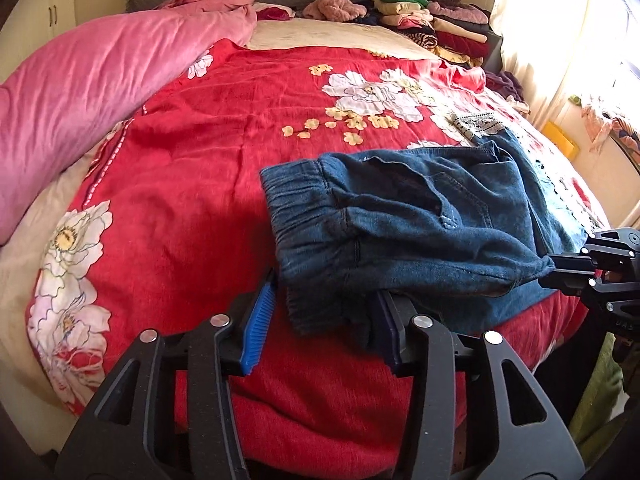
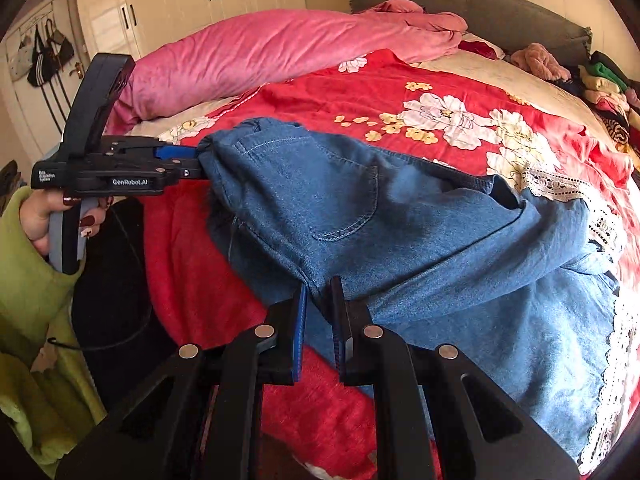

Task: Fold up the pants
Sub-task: 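Open the left gripper while the right gripper presses the fold then opens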

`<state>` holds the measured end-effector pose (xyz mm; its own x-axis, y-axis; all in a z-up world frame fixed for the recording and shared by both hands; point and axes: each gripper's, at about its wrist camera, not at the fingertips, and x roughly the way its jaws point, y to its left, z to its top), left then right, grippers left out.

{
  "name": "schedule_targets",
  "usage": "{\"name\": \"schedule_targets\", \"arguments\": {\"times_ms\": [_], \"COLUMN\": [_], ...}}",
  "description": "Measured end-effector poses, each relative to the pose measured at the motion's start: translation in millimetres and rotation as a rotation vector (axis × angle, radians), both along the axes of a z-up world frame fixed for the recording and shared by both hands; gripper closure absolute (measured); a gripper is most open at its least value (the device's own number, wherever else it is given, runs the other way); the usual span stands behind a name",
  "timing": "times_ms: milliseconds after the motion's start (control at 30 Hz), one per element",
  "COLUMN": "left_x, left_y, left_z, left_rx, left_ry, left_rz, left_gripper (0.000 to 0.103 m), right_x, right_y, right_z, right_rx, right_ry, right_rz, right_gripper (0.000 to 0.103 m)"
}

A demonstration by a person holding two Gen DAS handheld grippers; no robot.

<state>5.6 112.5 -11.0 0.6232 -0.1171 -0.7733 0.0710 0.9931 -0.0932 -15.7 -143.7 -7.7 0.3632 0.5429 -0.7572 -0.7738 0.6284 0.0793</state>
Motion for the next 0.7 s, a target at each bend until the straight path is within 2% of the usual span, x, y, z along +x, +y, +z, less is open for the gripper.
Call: {"name": "schedule_targets", "arguments": {"times_ms": [200, 300, 400, 467, 533, 600, 700], "left_x": [-15.9, -23.8, -23.6, -17.4, -6.9, 3.5, 14.0], "left_y": [7.8, 8.9, 5.5, -6.3, -25.8, -42.0, -51.4], "left_z": [1.4, 10.7, 26.9, 33.9, 34.7, 25.7, 2.4], "left_rx": [-0.01, 0.002, -0.022, -0.034, -0.032, -0.007, 0.077], "left_ry": [0.01, -0.013, -0.055, -0.068, -0.066, -0.041, 0.023], "left_rz": [0.014, 0.029, 0.032, 0.006, -0.035, -0.063, -0.046], "left_gripper": [0.06, 0.06, 0.06, 0.06, 0.06, 0.06, 0.06], "right_x": [-3.9, -6.8, -10.0, -13.3, -17.4, -18.9, -16.7], "right_y": [0.9, -3.1, -5.2, -3.8, 1.4, 4.4, -3.0], "right_z": [-9.0, -8.4, -11.7, -16.2, -20.2, -19.4, -6.0], "right_rx": [-0.037, -0.034, -0.031, -0.016, -0.027, -0.036, 0.018], "right_ry": [-0.002, -0.003, 0.013, 0.048, 0.055, 0.06, 0.047], "right_rz": [0.013, 0.024, 0.034, 0.057, 0.073, 0.075, 0.05], "right_gripper": [0.092, 0.092, 0.092, 0.1, 0.101, 0.101, 0.1]}}
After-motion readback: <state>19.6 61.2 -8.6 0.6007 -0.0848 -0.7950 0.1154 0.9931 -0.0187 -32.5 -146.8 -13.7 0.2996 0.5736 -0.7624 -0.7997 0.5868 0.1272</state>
